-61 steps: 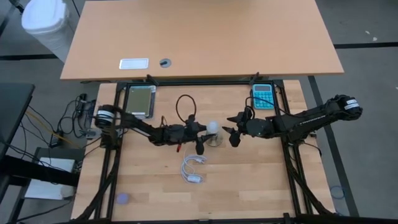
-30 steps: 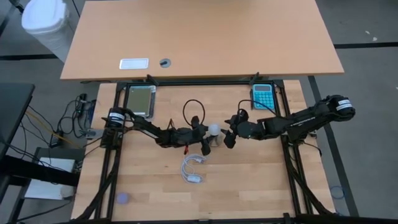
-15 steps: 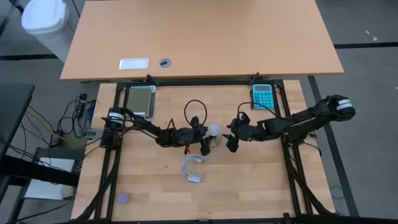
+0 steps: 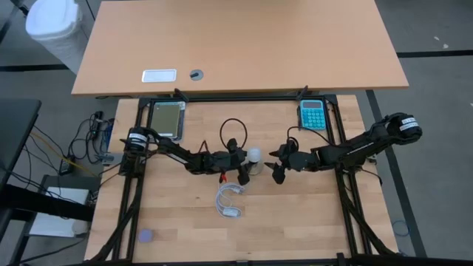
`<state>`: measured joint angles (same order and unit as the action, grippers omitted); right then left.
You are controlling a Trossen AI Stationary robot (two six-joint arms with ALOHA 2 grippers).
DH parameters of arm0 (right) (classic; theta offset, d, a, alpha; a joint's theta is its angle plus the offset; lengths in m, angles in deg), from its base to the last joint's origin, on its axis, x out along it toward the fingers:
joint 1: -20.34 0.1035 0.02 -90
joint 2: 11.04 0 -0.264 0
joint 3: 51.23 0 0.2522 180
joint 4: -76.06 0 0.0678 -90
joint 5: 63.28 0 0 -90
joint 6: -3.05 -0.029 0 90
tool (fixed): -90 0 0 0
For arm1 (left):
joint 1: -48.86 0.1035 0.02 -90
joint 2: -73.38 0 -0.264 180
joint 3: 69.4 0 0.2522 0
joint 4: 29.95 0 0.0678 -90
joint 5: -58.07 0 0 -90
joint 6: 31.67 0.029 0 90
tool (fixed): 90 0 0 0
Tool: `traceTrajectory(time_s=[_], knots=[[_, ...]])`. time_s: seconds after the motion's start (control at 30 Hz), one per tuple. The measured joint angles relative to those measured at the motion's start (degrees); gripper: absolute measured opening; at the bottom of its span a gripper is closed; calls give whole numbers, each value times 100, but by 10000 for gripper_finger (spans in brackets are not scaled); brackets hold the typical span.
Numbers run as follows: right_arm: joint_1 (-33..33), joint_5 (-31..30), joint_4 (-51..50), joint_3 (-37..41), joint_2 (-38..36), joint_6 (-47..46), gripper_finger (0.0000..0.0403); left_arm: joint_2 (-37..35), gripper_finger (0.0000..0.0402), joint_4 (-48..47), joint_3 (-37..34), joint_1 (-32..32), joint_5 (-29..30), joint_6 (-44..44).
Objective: Screw lightbulb
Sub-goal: Insert the white lightbulb into the silver lamp
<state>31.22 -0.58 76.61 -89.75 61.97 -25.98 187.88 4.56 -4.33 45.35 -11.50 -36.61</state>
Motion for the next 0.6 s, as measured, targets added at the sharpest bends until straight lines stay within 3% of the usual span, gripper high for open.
traceTrajectory(time_s=[0.23,0.6], knots=[[-50,56,54,0,0,169,242,-162,217,-224,-16,-4,-16,82],[-155,237,65,0,0,220,242,-417,220,-817,-3,-4,-362,173]])
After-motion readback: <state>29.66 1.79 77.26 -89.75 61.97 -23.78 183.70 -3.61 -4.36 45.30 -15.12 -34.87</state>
